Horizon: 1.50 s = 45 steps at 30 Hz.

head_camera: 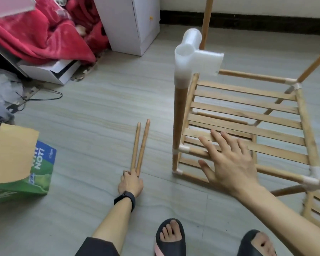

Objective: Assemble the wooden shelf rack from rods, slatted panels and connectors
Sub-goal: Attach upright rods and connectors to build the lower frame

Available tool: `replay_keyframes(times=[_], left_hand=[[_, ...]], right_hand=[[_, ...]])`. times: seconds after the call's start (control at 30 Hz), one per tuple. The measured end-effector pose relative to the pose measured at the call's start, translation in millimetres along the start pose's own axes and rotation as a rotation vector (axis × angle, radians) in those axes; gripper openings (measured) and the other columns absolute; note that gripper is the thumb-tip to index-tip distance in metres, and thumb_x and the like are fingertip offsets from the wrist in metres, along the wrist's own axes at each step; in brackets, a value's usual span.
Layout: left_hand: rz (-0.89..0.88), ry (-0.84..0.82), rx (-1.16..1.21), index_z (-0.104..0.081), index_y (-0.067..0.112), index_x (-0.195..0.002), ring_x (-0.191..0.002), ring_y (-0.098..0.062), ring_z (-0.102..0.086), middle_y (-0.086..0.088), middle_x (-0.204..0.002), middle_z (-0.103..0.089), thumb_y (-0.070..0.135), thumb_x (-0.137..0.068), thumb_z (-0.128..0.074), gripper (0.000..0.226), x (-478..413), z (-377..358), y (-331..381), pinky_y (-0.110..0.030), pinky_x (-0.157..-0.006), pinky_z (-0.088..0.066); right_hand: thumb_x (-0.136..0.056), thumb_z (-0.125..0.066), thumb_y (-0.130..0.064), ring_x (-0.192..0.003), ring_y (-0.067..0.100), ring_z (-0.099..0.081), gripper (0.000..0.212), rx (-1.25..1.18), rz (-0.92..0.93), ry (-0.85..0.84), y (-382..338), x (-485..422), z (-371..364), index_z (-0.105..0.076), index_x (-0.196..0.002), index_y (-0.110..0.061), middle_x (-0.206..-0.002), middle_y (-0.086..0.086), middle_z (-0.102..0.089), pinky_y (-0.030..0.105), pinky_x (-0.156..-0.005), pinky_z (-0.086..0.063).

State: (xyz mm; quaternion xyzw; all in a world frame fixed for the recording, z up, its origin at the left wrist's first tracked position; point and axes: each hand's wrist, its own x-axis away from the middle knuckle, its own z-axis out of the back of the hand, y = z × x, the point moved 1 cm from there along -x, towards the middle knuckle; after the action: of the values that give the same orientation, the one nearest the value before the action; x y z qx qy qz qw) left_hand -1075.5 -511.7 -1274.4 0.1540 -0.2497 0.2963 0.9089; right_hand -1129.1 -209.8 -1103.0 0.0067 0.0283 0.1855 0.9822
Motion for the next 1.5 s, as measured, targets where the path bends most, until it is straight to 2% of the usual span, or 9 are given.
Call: replay_keyframes(times=[0.33,0.5,0.6,0.67,0.83,0.97,1.13,1.33,1.5], left_hand=[[0.058,-0.016,0.019,-0.053,0.011,-0.138,-0.122,-0.031,-0.052,-0.012,-0.132,-0.045,0.041,-0.101,-0.040,0.050,-5,6,22,-0.040,-0.093,-0.048],[-0.114,0.116,0.354,-0.055,0.018,-0.101,-0.090,-0.033,-0.060,-0.011,-0.104,-0.064,0.038,-0.099,-0.038,0.026,20,57,31,-0.040,-0.077,-0.051],[-0.229,0.282,0.319,-0.041,0.025,-0.076,-0.068,-0.024,-0.053,-0.005,-0.081,-0.062,0.036,-0.097,-0.034,0.024,41,108,33,-0.035,-0.057,-0.035],[-0.248,0.282,0.289,-0.041,0.024,-0.072,-0.067,-0.023,-0.050,-0.002,-0.078,-0.059,0.035,-0.089,-0.038,0.020,56,136,32,-0.033,-0.054,-0.030],[-0.211,0.148,0.220,-0.049,0.027,-0.091,-0.090,-0.027,-0.057,0.001,-0.095,-0.061,0.037,-0.088,-0.048,0.010,77,152,21,-0.034,-0.071,-0.042],[-0.207,0.005,0.179,-0.051,0.019,-0.117,-0.105,-0.030,-0.058,-0.008,-0.121,-0.056,0.031,-0.093,-0.049,0.027,74,116,23,-0.040,-0.090,-0.051],[-0.136,-0.092,0.117,-0.038,0.026,-0.147,-0.132,-0.033,-0.044,-0.011,-0.146,-0.038,0.032,-0.095,-0.048,0.053,50,59,31,-0.044,-0.106,-0.044],[-0.211,-0.082,0.088,-0.034,0.042,-0.147,-0.127,-0.033,-0.053,-0.011,-0.143,-0.044,0.045,-0.100,-0.039,0.047,6,20,72,-0.043,-0.099,-0.047],[-0.215,-0.065,-0.091,-0.046,0.027,-0.138,-0.123,-0.034,-0.054,-0.015,-0.136,-0.047,0.039,-0.103,-0.035,0.039,-21,-9,100,-0.041,-0.098,-0.045]], right_hand=[[-0.087,-0.051,-0.061,-0.139,0.039,-0.047,0.070,0.000,0.016,0.029,2,0,-2,-0.045,-0.151,-0.031,-0.154,0.013,-0.047,0.058,-0.108,-0.042],[-0.086,-0.037,-0.074,-0.153,0.031,-0.024,0.080,0.002,0.004,-0.130,3,0,8,-0.017,-0.158,-0.044,-0.167,0.003,-0.026,0.054,-0.119,-0.028],[-0.085,-0.034,-0.077,-0.157,0.026,-0.004,0.086,-0.040,0.011,-0.236,5,-2,17,0.005,-0.157,-0.049,-0.171,-0.003,-0.002,0.050,-0.125,-0.014],[-0.088,-0.042,-0.072,-0.157,0.025,0.002,0.090,-0.045,0.028,-0.297,5,-3,26,0.009,-0.158,-0.047,-0.171,-0.003,0.005,0.048,-0.126,-0.009],[-0.091,-0.050,-0.064,-0.157,0.025,0.008,0.095,-0.041,0.074,-0.378,7,5,40,0.015,-0.158,-0.045,-0.171,-0.002,0.013,0.048,-0.126,-0.007],[-0.095,-0.050,-0.055,-0.158,0.024,0.004,0.088,-0.009,0.105,-0.345,10,12,40,0.012,-0.158,-0.045,-0.171,-0.002,0.009,0.046,-0.125,-0.011],[-0.100,-0.043,-0.054,-0.158,0.024,0.007,0.080,-0.036,0.048,-0.289,9,7,28,0.011,-0.157,-0.047,-0.171,-0.003,0.009,0.051,-0.127,-0.007],[-0.093,-0.040,-0.066,-0.157,0.027,0.000,0.083,-0.006,0.013,-0.237,9,0,10,0.013,-0.155,-0.049,-0.171,-0.002,0.004,0.052,-0.124,-0.011],[-0.088,-0.046,-0.063,-0.156,0.030,-0.016,0.081,-0.048,0.009,-0.182,7,7,9,-0.011,-0.159,-0.046,-0.171,0.001,-0.013,0.056,-0.123,-0.017]])
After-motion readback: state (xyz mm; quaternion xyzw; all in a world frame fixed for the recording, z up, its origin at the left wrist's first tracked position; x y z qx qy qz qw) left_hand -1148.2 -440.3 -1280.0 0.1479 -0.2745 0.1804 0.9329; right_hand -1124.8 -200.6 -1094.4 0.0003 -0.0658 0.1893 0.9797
